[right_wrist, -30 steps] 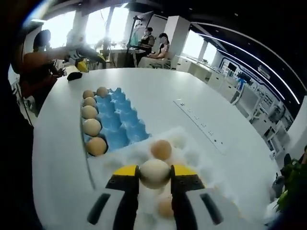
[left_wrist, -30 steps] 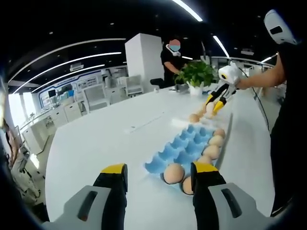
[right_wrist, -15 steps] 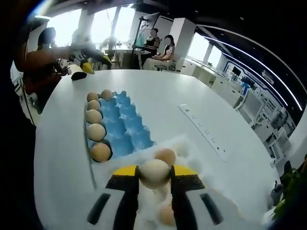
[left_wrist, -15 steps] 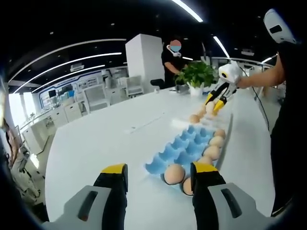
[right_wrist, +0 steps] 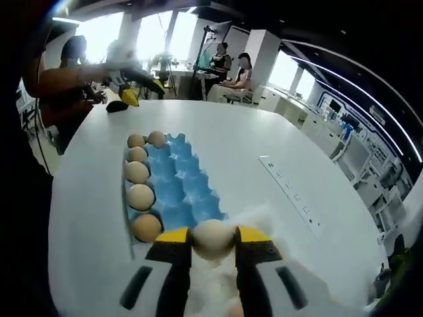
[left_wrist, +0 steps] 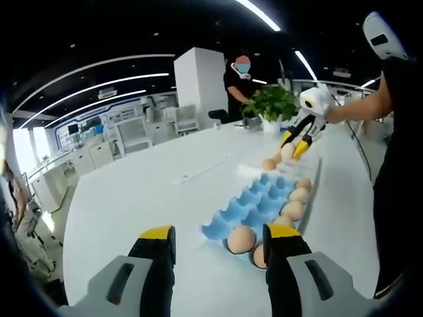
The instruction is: Place the egg into an empty slot of the egg tray after lifting it from the table, then release the egg inside the slot.
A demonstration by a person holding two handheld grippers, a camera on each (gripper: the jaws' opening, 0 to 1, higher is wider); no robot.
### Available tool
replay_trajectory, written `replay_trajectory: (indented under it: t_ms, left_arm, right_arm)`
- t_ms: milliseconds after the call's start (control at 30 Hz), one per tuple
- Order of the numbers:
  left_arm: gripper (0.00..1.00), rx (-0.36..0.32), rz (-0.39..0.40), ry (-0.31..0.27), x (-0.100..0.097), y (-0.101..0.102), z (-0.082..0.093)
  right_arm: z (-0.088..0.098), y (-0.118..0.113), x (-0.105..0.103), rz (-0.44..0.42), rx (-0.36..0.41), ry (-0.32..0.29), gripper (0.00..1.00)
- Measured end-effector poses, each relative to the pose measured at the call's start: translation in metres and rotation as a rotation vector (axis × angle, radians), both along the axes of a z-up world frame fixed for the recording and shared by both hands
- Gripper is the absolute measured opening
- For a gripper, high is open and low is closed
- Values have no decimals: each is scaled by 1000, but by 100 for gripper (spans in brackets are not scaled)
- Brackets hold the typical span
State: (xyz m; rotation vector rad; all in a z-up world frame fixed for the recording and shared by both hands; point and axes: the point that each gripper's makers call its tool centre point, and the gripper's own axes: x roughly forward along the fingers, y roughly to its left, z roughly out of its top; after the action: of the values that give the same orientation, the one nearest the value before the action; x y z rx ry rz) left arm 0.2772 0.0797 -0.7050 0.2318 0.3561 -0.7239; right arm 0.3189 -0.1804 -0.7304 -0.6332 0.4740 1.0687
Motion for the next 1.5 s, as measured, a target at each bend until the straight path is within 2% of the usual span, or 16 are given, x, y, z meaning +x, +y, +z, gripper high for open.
replay_trajectory:
  t_ms: [867, 1500]
  left_arm:
    - [53, 0, 11, 10, -3, 5, -2]
    - [53, 1, 8, 14, -3, 4, -3]
  right_arm:
    - [5, 82, -15, 175, 40, -6, 26]
    - [-4, 136, -27, 279, 58, 8, 26]
